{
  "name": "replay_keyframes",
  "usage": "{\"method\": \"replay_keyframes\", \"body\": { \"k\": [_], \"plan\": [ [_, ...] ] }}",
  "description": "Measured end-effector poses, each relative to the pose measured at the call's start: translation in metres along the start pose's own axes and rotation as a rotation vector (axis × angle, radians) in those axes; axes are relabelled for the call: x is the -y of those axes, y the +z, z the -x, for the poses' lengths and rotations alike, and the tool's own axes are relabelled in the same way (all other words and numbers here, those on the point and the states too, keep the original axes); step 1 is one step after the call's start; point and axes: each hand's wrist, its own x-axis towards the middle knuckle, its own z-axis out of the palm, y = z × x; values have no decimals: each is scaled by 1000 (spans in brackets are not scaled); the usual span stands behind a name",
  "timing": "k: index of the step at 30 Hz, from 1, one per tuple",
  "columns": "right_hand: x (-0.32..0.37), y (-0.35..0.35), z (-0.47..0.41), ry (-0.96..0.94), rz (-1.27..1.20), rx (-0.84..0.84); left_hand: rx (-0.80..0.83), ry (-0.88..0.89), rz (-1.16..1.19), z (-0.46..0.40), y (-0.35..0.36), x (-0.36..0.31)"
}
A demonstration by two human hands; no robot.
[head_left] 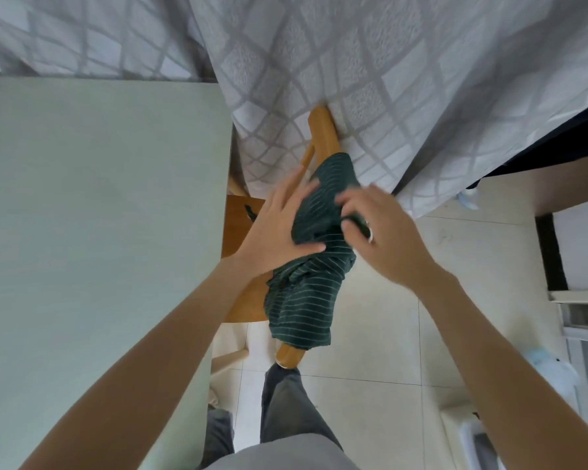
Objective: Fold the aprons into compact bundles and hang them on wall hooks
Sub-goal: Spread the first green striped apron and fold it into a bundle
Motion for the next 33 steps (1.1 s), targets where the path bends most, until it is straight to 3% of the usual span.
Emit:
{"method": "replay_keyframes", "body": {
  "k": [3, 4, 7, 9, 12, 15, 18, 22, 26, 30, 33],
  "plan": [
    [23, 5, 52, 113, -77, 131, 140, 224, -97, 26, -1, 8],
    [25, 9, 63, 160, -92, 140, 182, 186, -56, 37, 0, 7],
    [13, 20, 63, 363, -130, 81, 274, -143, 194, 50, -1, -1],
    [-7, 25, 47, 469, -125, 111, 280, -232, 256, 44, -2, -1],
    [-32, 31, 18, 481, -184, 282, 231, -181, 167, 24, -2, -1],
    [-39, 31, 2, 448, -329, 329, 287, -159, 60, -5, 4, 7],
    [-40, 33, 1, 468, -62, 305, 359, -135, 24, -25, 8, 16],
    [-19, 29, 5, 372, 177, 242, 254, -123, -142, -13, 5, 6],
    [-7, 28, 20, 169, 178, -37, -17, 11, -117, 13, -2, 6],
    [-19, 30, 17, 233, 53, 146, -53, 70, -43, 22, -8, -11],
    [-25, 25, 3, 265, -40, 144, -55, -32, 39, 22, -13, -36]
  ]
}}
